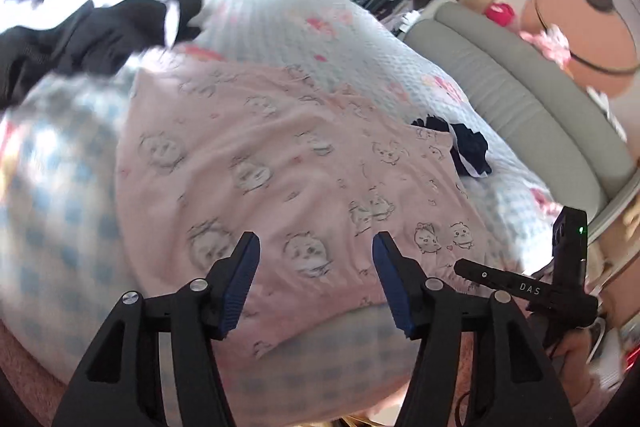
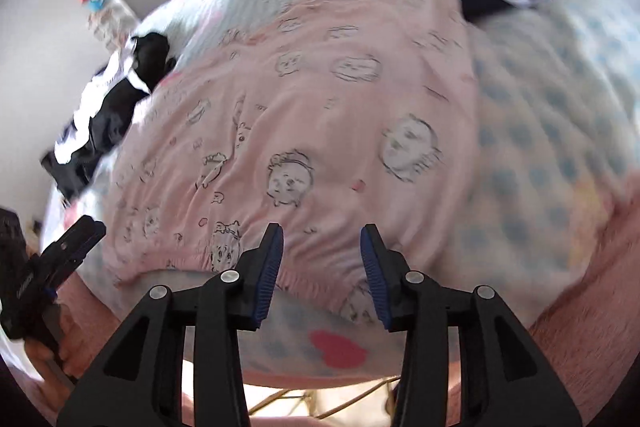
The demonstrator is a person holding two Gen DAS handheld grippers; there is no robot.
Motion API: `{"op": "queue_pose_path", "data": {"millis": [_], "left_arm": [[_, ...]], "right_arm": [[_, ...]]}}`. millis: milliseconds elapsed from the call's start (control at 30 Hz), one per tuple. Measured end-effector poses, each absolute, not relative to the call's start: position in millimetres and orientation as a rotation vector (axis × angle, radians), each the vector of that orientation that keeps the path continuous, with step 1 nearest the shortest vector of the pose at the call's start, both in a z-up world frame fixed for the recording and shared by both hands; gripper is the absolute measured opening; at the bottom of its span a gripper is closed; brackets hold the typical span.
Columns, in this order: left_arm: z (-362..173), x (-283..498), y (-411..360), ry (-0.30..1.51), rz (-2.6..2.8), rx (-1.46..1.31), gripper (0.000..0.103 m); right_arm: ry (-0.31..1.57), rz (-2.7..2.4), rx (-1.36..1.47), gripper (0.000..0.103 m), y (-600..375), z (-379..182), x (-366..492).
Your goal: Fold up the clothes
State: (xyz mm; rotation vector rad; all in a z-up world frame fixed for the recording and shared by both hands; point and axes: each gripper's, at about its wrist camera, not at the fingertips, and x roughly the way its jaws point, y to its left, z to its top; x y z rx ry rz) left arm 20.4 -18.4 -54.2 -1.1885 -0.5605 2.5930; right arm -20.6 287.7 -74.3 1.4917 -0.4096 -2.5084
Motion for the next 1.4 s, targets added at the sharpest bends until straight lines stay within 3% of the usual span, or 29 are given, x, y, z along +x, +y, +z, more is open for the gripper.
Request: {"op": "queue_pose_path", "data": {"millis": [100, 233, 367, 433, 500, 600, 733, 867, 1000, 1167, 1300, 1400], "left_arm": [[-75, 9, -12, -0.514, 2.591, -1.367, 0.061], [-65, 25, -18, -0.590, 2.557, -1.224, 0.062], [-62, 15, 0, -0.487, 2.574, -1.224, 0.063], [-78, 11, -7, -0.527, 2.564, -1.362, 0.063], [-92, 15, -21, -0.605, 2.551, -1.463, 0.060], [-77, 33, -29, -0.695, 2.563, -1.369, 0.060], [-66, 35, -31, -0.657, 2.631, -1.324, 0.060], [-83, 38, -46, -0.586, 2.680, -1.569, 0.060], [-65, 45, -46, -0.572, 2.686, -1.551, 0.059], [-41, 19, 9, -0.395, 2.626, -1.354, 0.060], [-47, -16, 64, -0.309, 2.424, -1.338, 0.060], [-48, -32, 118, -0.196, 2.293, -1.324, 0.059]], "right_arm": [[-0.353, -2.534, 1.591, 0.039, 288, -77, -25], [-0.338, -2.571, 1.547, 0.041, 291, -54, -17], [-0.393, -2.543, 1.598, 0.042, 295, -69, -19], [-0.426, -2.508, 1.673, 0.041, 298, -85, -19], [-0.345, -2.535, 1.666, 0.040, 294, -81, -14], [-0.242, -2.575, 1.567, 0.043, 284, -58, 1], [-0.312, -2.545, 1.548, 0.043, 287, -61, -6], [-0.367, -2.526, 1.715, 0.043, 305, -78, -21], [-0.420, -2.567, 1.664, 0.044, 329, -51, -22], [-0.399, -2.560, 1.621, 0.048, 327, -46, -31], [-0.545, -2.398, 1.738, 0.048, 316, -86, -29], [-0.595, -2.423, 1.681, 0.048, 319, -82, -21]]}}
